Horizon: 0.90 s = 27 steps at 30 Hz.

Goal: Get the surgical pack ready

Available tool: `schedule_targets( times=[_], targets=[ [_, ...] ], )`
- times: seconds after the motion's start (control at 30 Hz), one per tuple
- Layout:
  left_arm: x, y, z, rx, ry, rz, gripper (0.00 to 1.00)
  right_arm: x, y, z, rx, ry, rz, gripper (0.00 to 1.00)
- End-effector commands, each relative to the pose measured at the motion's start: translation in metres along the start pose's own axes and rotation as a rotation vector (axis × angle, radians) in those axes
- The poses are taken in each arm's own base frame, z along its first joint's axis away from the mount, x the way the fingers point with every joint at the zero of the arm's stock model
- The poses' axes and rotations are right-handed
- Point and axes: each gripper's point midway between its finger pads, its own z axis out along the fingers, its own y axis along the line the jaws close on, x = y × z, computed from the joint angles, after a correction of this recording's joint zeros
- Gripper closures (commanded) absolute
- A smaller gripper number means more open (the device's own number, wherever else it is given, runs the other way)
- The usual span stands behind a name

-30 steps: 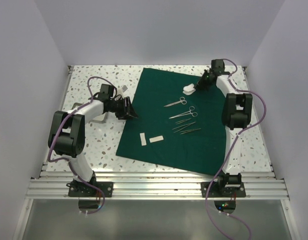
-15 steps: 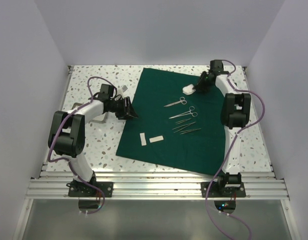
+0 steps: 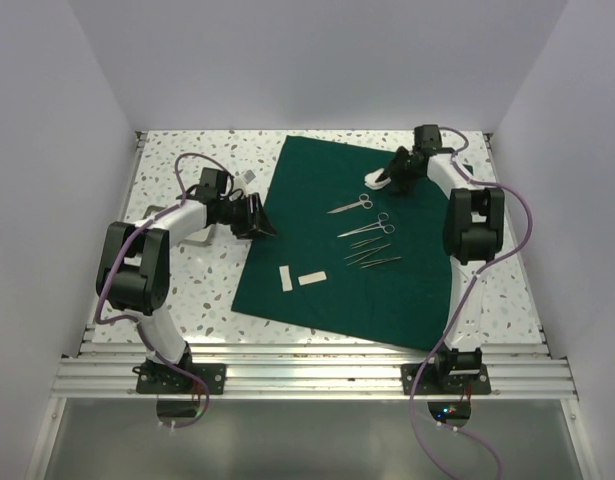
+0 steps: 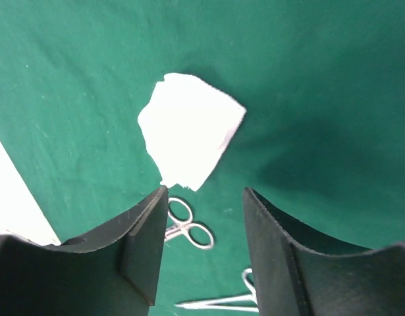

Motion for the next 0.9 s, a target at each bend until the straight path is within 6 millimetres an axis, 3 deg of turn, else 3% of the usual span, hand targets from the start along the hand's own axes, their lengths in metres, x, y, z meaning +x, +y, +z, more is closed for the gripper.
schedule_targets(
  times=[0.0, 0.47, 0.87],
  targets=[
    [-0.005, -0.011, -0.004, 0.038, -0.020, 0.042, 0.51, -0.008, 0.031, -0.009, -0.108, -0.044, 0.065, 0.46],
    [-0.003, -0.011, -0.006, 0.033, -0.023, 0.039, 0.51, -0.006, 0.023, 0.017, -0.106, -0.045, 0.145, 0.50],
    [-0.005, -0.010, -0.004, 0.034, -0.019, 0.041, 0.51, 0.002, 0.013, 0.014, -0.062, -0.037, 0.157, 0.51]
  ],
)
